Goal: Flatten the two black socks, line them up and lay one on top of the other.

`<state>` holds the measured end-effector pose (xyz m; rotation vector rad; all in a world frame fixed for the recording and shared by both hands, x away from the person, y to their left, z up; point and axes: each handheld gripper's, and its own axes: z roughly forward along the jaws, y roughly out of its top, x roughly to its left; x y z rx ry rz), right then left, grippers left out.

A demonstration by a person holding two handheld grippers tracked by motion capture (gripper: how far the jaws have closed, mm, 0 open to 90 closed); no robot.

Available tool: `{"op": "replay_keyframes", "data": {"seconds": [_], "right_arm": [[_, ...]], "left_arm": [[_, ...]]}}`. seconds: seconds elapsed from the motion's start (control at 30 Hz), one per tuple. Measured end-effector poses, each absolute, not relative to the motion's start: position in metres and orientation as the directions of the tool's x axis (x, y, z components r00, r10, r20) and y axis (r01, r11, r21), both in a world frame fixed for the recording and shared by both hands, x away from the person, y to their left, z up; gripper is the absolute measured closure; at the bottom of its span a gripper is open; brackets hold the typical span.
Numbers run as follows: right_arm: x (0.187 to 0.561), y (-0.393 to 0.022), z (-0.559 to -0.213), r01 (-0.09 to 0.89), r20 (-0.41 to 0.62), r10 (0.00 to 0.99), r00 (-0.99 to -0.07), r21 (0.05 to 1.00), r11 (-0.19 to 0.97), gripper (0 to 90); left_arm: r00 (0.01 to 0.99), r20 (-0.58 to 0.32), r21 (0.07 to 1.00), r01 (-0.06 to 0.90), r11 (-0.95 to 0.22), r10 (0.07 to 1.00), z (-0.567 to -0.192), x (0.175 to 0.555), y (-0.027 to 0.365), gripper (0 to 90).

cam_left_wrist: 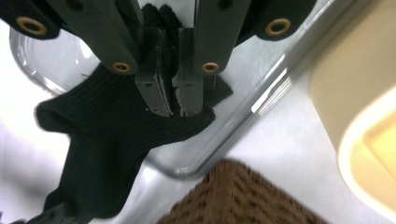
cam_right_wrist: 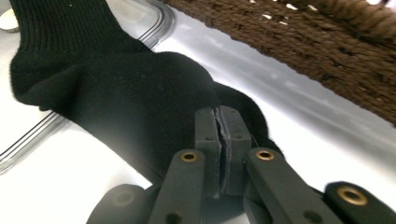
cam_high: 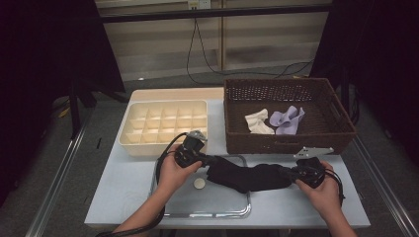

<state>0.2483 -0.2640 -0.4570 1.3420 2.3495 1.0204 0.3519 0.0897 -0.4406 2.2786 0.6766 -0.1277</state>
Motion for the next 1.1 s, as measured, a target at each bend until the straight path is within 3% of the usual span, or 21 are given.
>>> {"op": "replay_keyframes", "data": {"seconds": [0.17, 0.3, 0.47, 0.77, 0.9, 1.1], "right_arm": [[0.249, -0.264, -0.464, 0.669, 0.129, 0.832, -0.539, 0.666, 0.33, 87.8], [0.25, -0.268, -0.46, 0.672, 0.145, 0.838, -0.525, 0.676, 0.304, 75.7], [0.249, -0.277, -0.452, 0.663, 0.126, 0.859, -0.496, 0.694, 0.281, 73.1], [0.254, -0.283, -0.468, 0.708, 0.142, 0.876, -0.461, 0.654, 0.266, 76.7], [0.253, -0.278, -0.469, 0.707, 0.117, 0.871, -0.478, 0.639, 0.302, 85.3], [0.251, -0.279, -0.456, 0.658, 0.086, 0.876, -0.474, 0.695, 0.288, 86.0]], "left_arm": [[0.86, -0.278, 0.599, 0.504, -0.623, 0.429, -0.452, 0.351, 0.086, 82.6], [0.865, -0.253, 0.585, 0.493, -0.644, 0.433, -0.455, 0.35, 0.085, 80.2], [0.871, -0.243, 0.578, 0.483, -0.658, 0.426, -0.454, 0.349, 0.084, 80.9], [0.875, -0.24, 0.574, 0.478, -0.665, 0.421, -0.455, 0.35, 0.084, 81.3], [0.878, -0.24, 0.572, 0.473, -0.67, 0.414, -0.456, 0.35, 0.084, 81.3], [0.877, -0.247, 0.568, 0.476, -0.671, 0.413, -0.456, 0.35, 0.085, 81.6]]}}
